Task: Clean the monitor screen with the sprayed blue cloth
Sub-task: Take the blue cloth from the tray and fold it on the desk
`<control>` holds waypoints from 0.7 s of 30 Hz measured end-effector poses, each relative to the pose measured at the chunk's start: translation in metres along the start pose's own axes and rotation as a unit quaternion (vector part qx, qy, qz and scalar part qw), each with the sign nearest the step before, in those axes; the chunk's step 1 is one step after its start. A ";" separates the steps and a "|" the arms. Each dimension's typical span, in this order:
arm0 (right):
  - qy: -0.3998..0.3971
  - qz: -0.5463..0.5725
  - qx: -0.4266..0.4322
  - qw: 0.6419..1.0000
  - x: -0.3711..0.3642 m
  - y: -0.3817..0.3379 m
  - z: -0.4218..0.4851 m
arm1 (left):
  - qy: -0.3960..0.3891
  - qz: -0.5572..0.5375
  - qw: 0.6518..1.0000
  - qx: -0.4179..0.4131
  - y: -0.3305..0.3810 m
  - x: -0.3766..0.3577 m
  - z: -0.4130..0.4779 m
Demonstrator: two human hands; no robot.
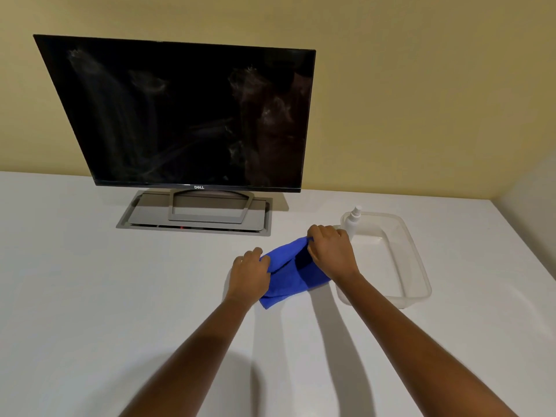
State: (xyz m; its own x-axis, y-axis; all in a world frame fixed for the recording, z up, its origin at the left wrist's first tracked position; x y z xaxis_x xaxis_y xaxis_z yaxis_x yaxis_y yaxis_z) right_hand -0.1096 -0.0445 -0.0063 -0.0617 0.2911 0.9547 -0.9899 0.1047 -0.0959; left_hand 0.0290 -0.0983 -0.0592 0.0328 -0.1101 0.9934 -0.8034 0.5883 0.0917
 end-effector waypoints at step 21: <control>-0.292 -0.057 0.084 0.951 -0.067 0.001 -0.053 | -0.094 0.141 0.973 -0.159 0.002 -0.032 -0.033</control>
State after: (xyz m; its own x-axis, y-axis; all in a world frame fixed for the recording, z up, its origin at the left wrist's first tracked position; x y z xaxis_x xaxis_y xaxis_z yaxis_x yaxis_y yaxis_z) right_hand -0.0999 -0.0136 -0.0855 0.0346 -0.2961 0.9545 -0.9978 -0.0645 0.0162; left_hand 0.0461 -0.0673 -0.0882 -0.2951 -0.0352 0.9548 -0.5385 0.8316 -0.1358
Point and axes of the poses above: each hand's wrist, its own z-axis towards the middle knuckle, its own x-axis out of the back of the hand, y = z × x, the point moved 7 cm from there along z, towards the middle knuckle, and after that the axes turned 8 degrees about x, right-handed, at the moved point
